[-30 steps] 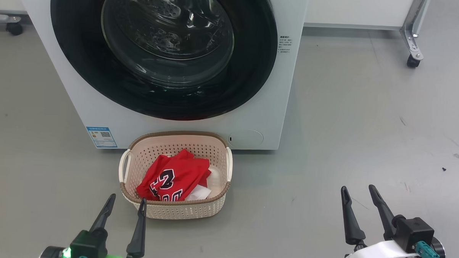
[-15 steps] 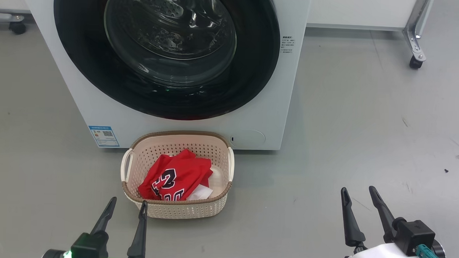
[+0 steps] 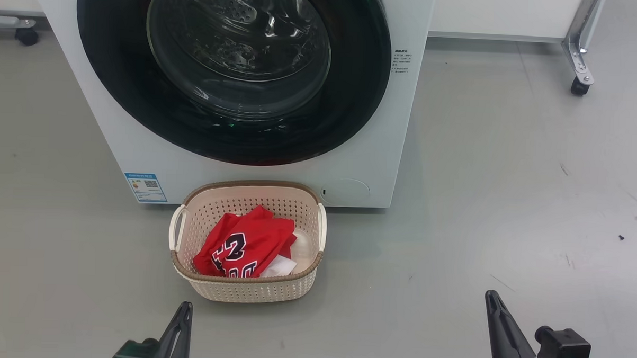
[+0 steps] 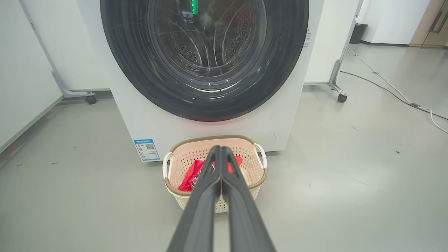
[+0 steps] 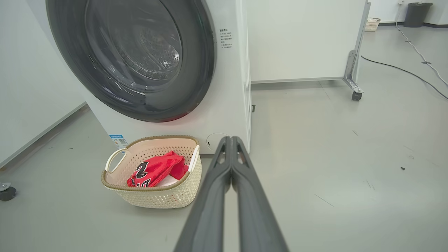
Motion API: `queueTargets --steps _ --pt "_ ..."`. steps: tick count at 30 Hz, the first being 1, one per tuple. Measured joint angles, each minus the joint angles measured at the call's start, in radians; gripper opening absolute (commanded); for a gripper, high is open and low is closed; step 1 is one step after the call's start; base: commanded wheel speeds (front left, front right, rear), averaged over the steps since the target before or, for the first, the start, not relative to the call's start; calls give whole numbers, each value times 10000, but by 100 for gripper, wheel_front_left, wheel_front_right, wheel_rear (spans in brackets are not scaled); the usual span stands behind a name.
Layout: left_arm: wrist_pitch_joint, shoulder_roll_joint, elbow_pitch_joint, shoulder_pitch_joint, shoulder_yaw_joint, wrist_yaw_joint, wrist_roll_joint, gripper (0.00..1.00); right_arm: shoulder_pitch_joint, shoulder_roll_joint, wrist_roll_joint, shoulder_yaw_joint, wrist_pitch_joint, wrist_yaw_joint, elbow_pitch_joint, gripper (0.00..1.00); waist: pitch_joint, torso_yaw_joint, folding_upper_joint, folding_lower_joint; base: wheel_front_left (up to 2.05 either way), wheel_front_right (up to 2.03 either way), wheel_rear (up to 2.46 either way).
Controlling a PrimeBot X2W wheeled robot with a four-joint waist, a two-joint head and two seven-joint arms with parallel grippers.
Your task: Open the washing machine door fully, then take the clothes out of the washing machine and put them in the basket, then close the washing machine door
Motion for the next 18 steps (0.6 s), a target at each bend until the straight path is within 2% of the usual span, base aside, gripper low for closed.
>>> queueTargets --steps 8,18 --pt "2 -67 46 115 -29 -82 -606 0 128 33 548 13 13 27 104 0 14 -20 0 0 0 0 0" --pt "238 -94 -10 112 290 -309 -2259 0 110 29 2282 -221 360 119 38 0 37 -58 0 1 0 0 0"
